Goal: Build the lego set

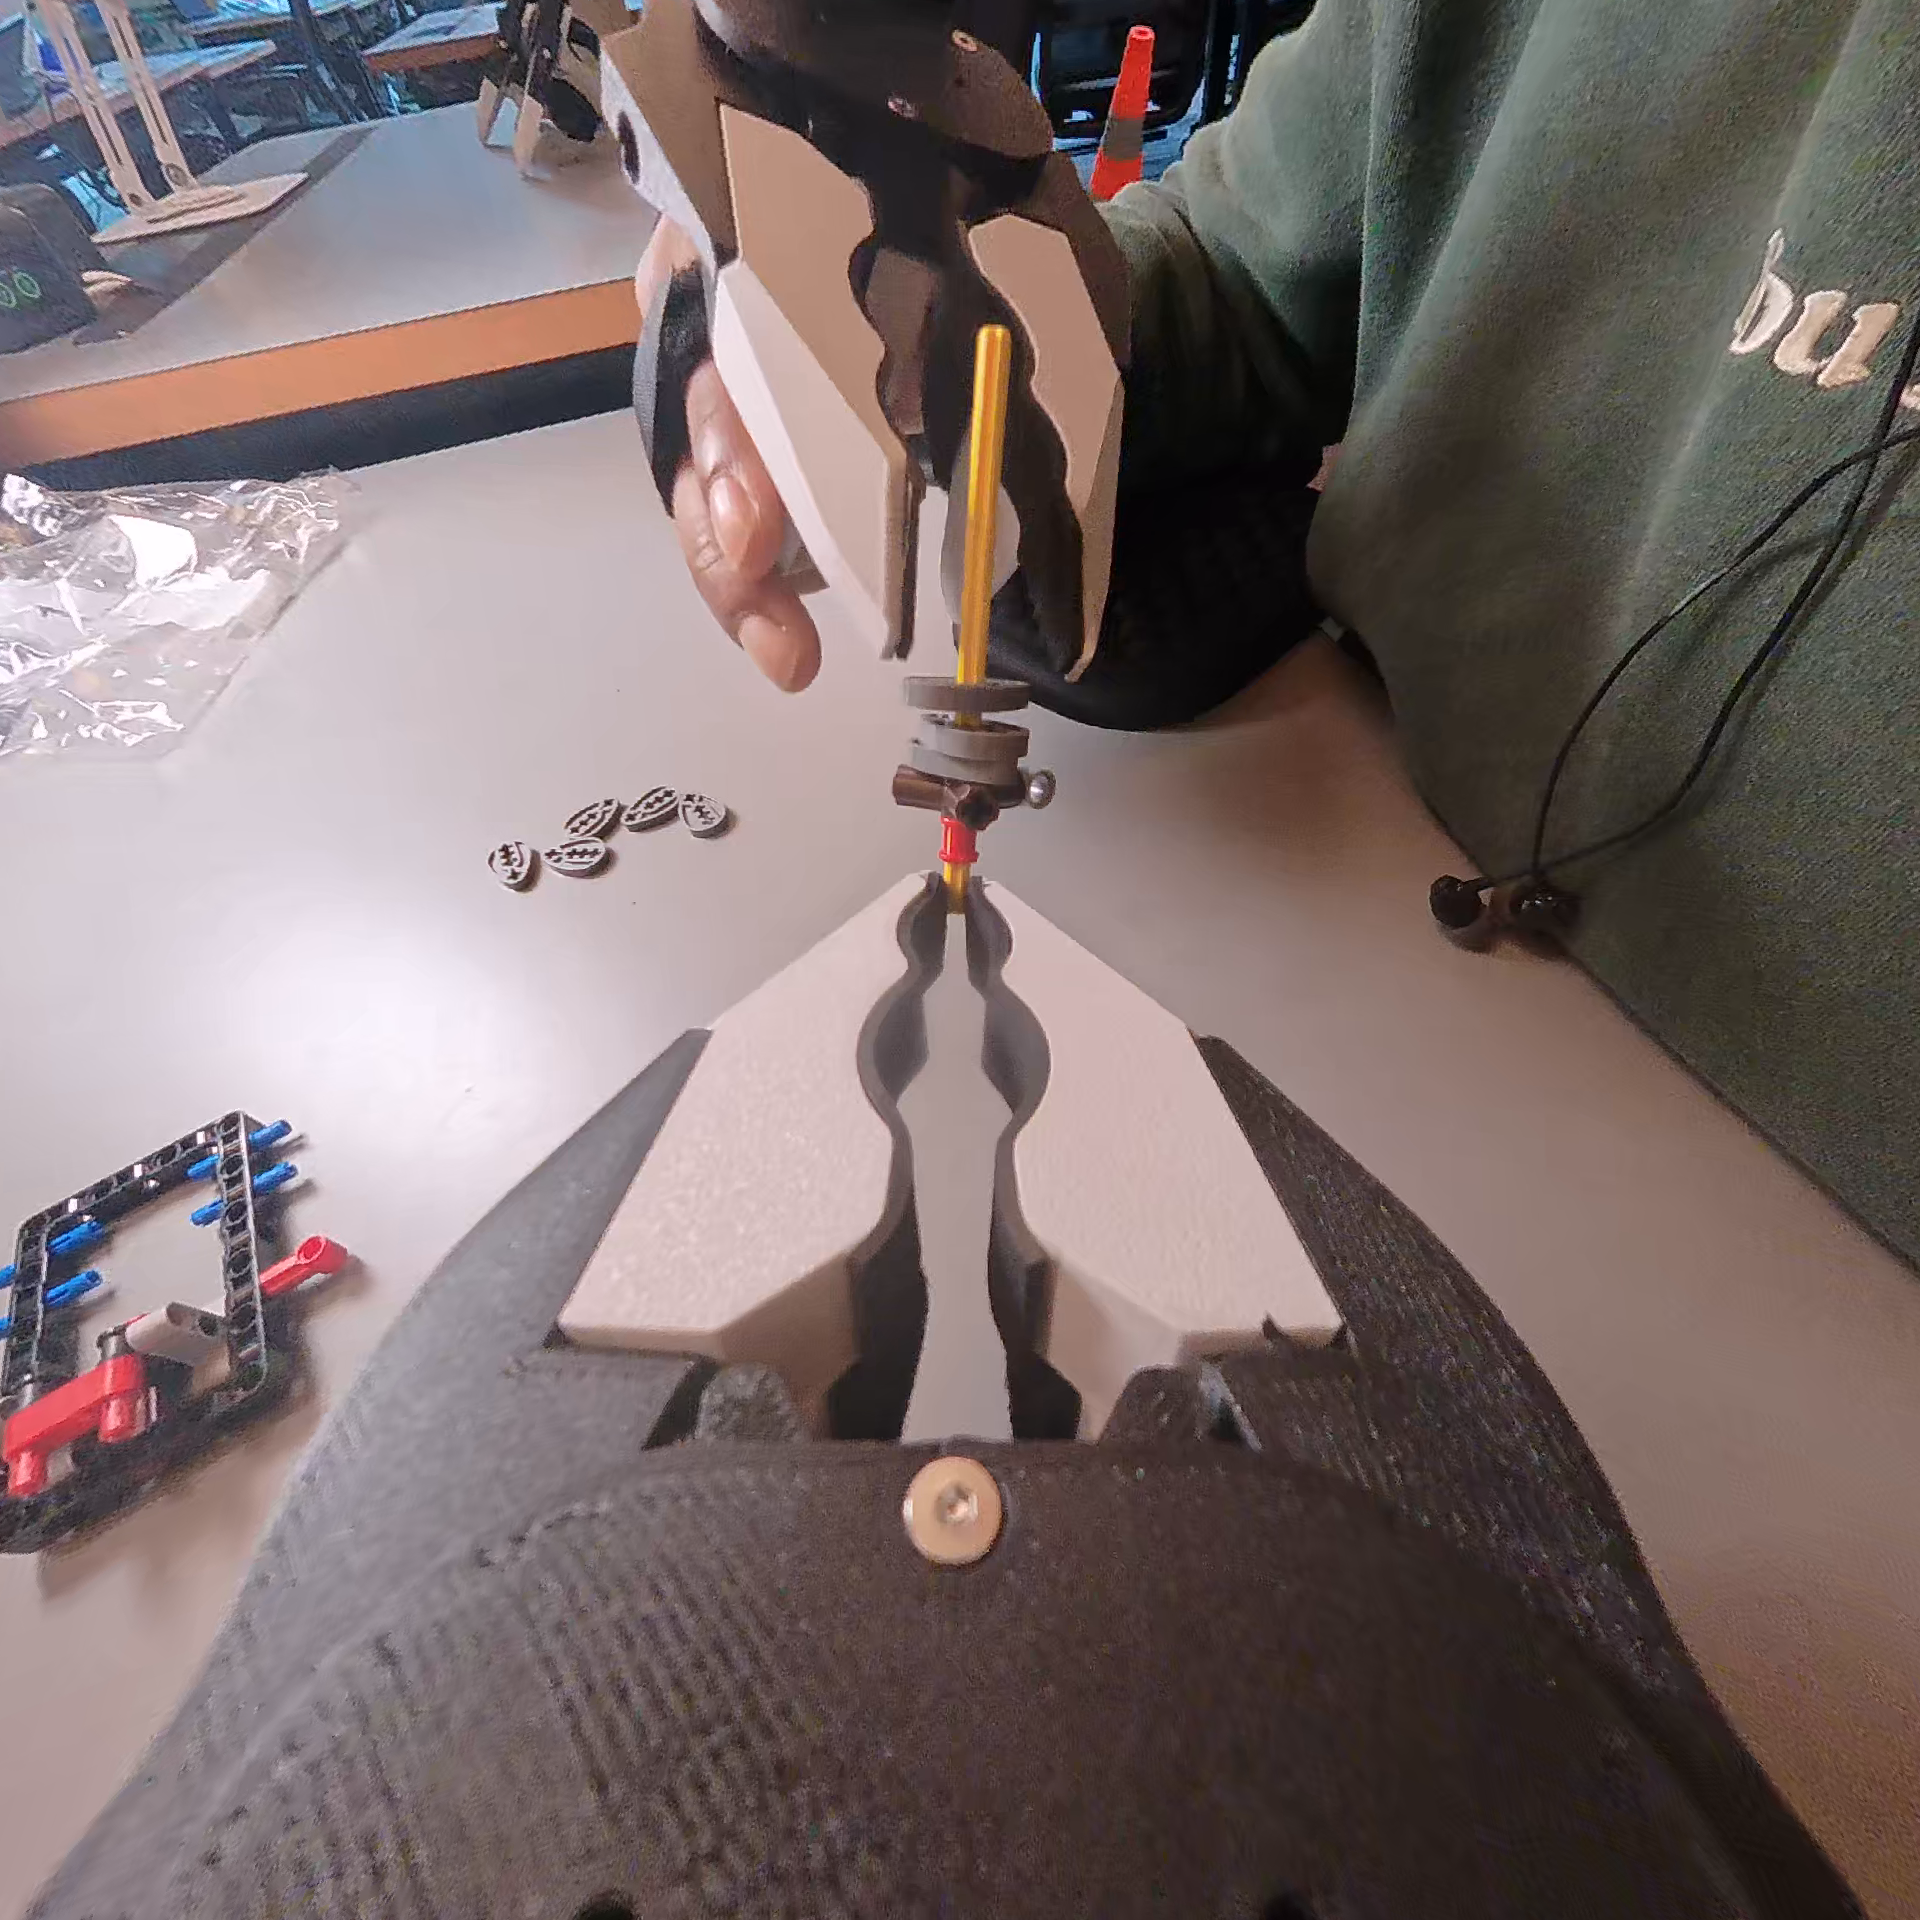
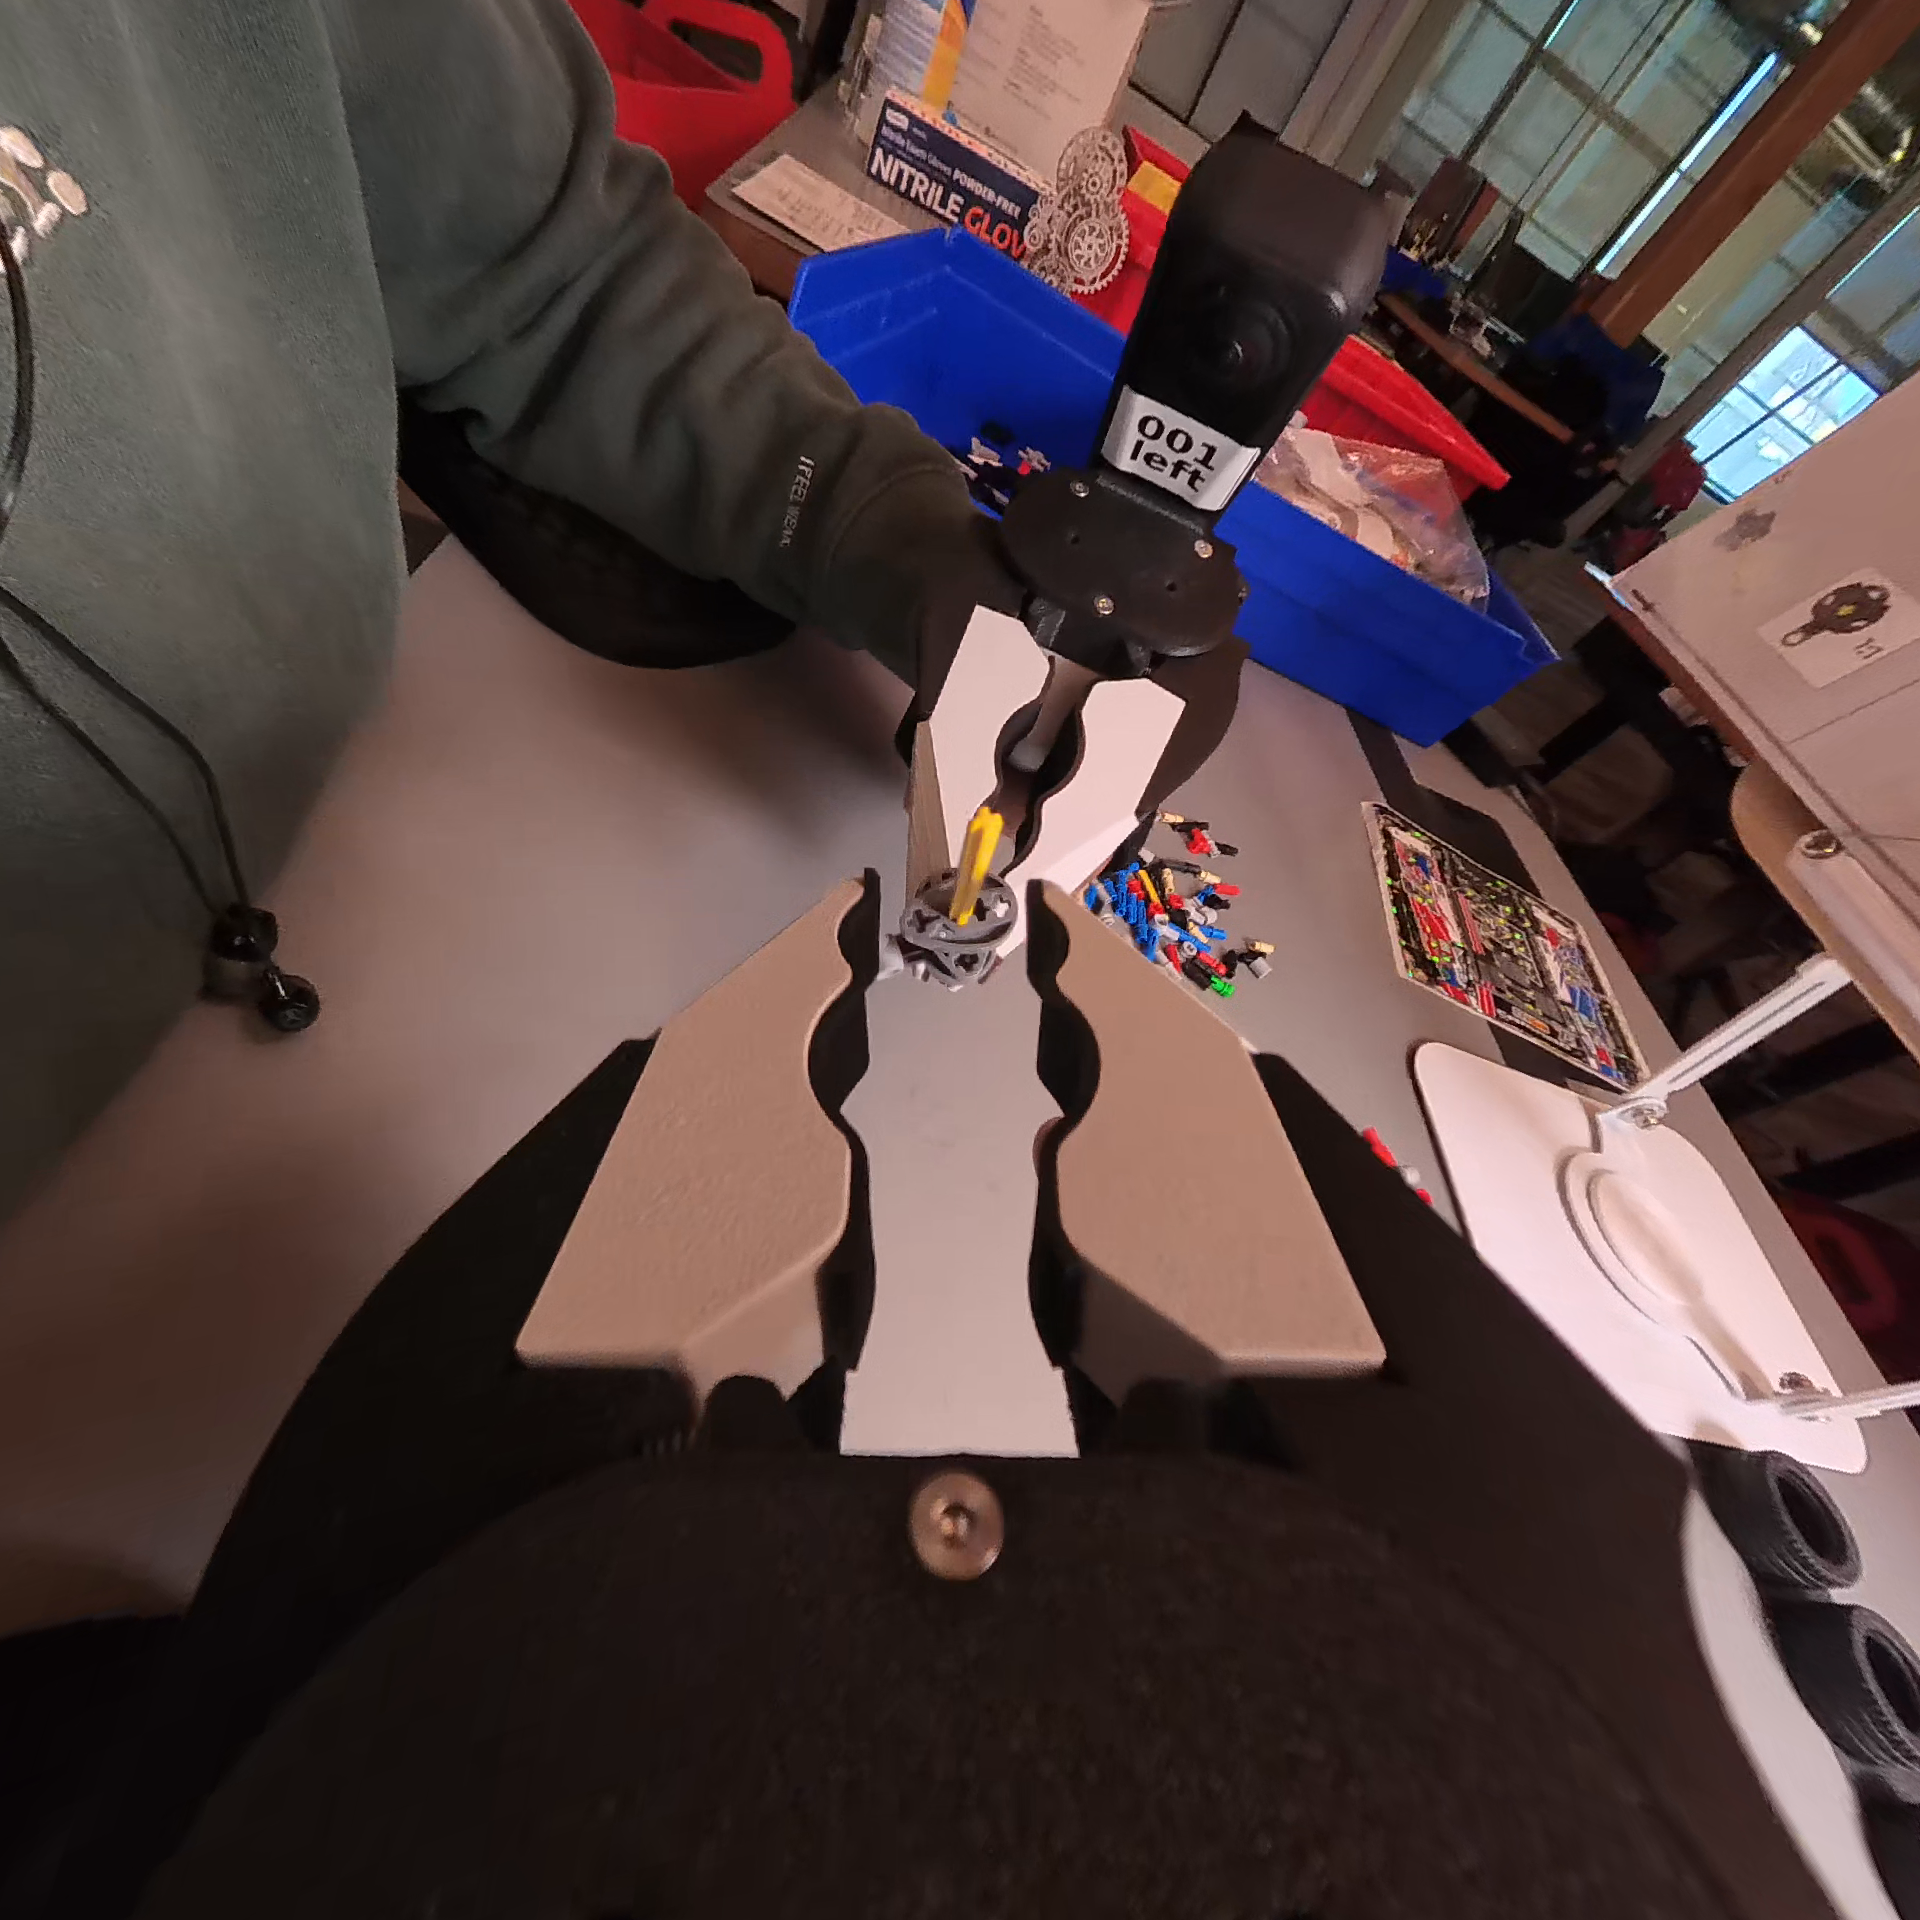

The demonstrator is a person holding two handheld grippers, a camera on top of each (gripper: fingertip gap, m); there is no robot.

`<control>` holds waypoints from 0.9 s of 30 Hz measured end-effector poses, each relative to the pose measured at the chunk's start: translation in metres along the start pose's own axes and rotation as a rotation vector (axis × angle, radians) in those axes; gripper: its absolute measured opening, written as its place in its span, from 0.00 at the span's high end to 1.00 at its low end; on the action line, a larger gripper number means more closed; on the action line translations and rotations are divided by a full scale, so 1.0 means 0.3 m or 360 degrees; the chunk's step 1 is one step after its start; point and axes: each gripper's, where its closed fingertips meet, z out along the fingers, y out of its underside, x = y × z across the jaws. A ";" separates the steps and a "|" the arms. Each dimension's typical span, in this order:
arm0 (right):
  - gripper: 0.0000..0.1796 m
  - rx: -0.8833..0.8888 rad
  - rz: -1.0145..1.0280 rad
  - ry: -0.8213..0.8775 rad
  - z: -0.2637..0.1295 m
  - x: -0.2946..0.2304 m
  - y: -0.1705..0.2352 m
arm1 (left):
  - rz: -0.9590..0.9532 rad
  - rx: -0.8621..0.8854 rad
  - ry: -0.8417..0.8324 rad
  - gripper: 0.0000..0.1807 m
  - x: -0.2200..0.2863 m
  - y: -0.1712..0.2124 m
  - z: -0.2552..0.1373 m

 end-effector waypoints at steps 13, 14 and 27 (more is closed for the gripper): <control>0.91 -0.0036 0.0022 -0.0047 0.034 -0.029 0.029 | -0.0052 -0.0039 0.0115 0.99 0.037 0.024 0.017; 0.91 -0.0029 0.0018 -0.0046 0.037 -0.031 0.026 | -0.0074 -0.0021 0.0135 0.99 0.040 0.021 0.014; 0.89 0.0059 0.0131 -0.0021 0.032 -0.002 0.024 | -0.0011 -0.0086 0.0046 0.99 0.005 0.042 0.001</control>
